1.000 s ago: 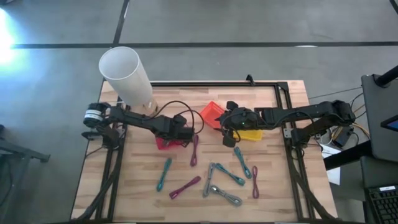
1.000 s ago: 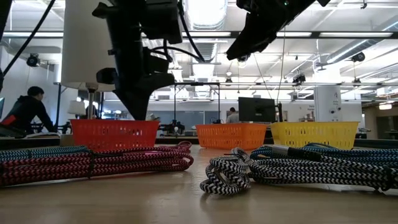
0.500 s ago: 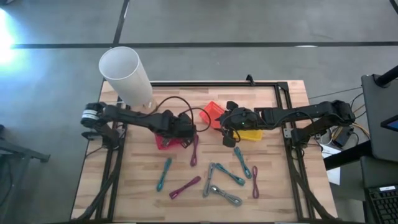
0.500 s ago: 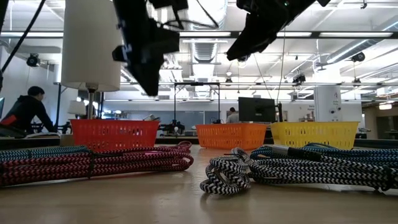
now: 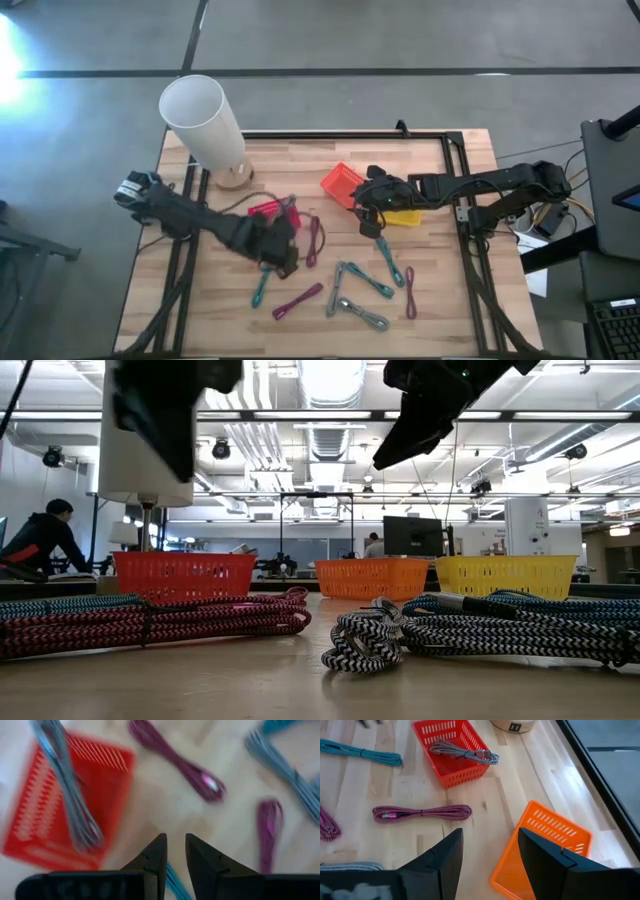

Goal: Pick & Place USB Port
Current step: Put the bottom left black and blue charger cable into the orange bin

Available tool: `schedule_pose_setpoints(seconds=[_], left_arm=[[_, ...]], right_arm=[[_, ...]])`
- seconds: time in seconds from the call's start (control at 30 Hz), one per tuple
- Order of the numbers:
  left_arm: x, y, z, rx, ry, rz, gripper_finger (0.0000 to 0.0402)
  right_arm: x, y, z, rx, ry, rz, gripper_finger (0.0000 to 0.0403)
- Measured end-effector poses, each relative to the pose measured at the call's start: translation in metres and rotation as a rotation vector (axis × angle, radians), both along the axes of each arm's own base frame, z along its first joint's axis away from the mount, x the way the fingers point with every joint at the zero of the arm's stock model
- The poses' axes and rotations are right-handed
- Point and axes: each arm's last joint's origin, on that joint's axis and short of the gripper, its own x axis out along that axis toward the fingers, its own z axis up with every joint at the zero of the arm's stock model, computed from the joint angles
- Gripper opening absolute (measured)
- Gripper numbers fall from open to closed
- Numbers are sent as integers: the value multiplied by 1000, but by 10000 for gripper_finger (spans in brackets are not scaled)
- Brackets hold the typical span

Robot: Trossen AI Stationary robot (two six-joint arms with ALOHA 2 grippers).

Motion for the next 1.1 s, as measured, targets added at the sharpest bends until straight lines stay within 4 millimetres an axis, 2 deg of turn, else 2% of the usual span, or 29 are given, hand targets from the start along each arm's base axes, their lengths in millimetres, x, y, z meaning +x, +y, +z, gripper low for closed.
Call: schedule_pose_setpoints(seconds=[0.13,0.23,0.33,0.53,0.8,0.97,1.1], left_arm=[[-14,-24,-12,-111,48,28,72],[-23,-33,-21,-183,99,93,71],[-27,-35,-32,-205,107,149,71],[-28,-37,-59,-258,51,141,71],[-44,-27,-94,-234,109,214,71],[-44,-27,-106,-273,55,206,71],[-41,-29,-108,-303,9,183,71]], right_arm=[[0,0,0,1,1,0,187],[0,0,0,2,1,0,187],[0,0,0,9,-1,-7,187],[0,0,0,7,-1,-5,187],[0,0,0,-44,12,39,187],[0,0,0,-47,11,41,187],[0,0,0,-47,11,41,187]])
